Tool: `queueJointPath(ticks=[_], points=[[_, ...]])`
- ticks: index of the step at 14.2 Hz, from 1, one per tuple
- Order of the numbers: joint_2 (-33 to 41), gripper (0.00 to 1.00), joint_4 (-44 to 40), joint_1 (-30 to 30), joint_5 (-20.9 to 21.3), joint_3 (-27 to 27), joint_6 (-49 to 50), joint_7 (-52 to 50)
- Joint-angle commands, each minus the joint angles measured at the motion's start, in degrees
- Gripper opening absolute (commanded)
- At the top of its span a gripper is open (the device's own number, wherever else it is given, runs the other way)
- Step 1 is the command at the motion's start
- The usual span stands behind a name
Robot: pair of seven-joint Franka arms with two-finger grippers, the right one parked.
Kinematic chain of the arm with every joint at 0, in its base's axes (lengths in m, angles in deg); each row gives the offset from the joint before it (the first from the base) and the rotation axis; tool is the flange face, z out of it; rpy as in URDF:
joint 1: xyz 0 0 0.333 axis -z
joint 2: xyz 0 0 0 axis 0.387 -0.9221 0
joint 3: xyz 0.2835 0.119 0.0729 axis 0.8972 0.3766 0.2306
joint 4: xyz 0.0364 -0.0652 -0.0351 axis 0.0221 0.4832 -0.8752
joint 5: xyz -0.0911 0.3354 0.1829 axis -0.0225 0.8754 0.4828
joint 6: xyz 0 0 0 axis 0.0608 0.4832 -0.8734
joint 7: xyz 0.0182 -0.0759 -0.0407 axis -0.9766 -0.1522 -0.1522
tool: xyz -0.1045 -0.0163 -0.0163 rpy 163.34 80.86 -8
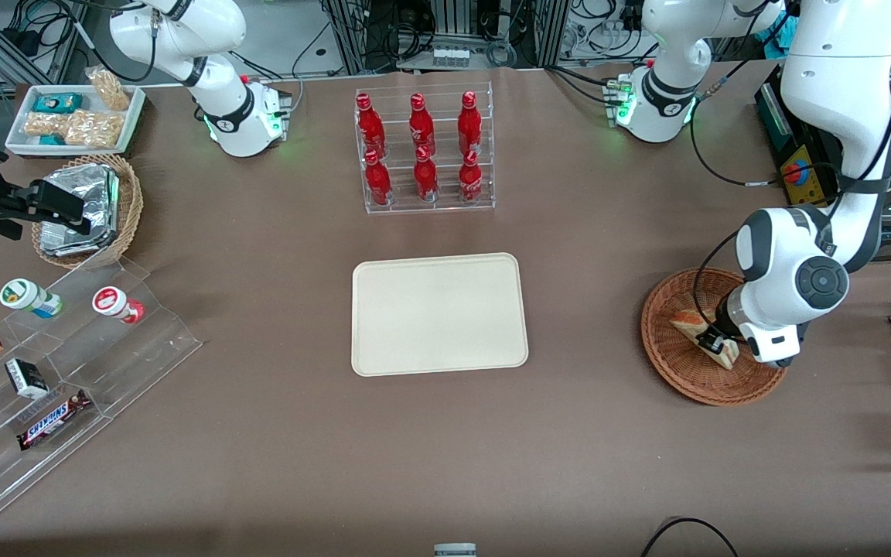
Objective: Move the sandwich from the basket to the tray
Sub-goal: 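Lower the open left gripper onto the sandwich and close it, then lift the sandwich and carry it with the left gripper over the tray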
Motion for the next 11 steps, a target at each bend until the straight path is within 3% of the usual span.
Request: queueJointPath(ticks=[1, 3, 6, 11], points=[[5.23, 0.00, -5.74, 3.39, 0.52, -0.16, 14.04, 4.97], [4.19, 0.00, -11.55, 7.69, 0.43, -0.25, 20.32, 12.44], [1.72, 0.01, -14.03, 14.03, -1.49, -0.42, 19.91, 26.78], [-6.60, 0.00, -19.46, 27.55, -8.69, -1.13, 12.34, 23.40]])
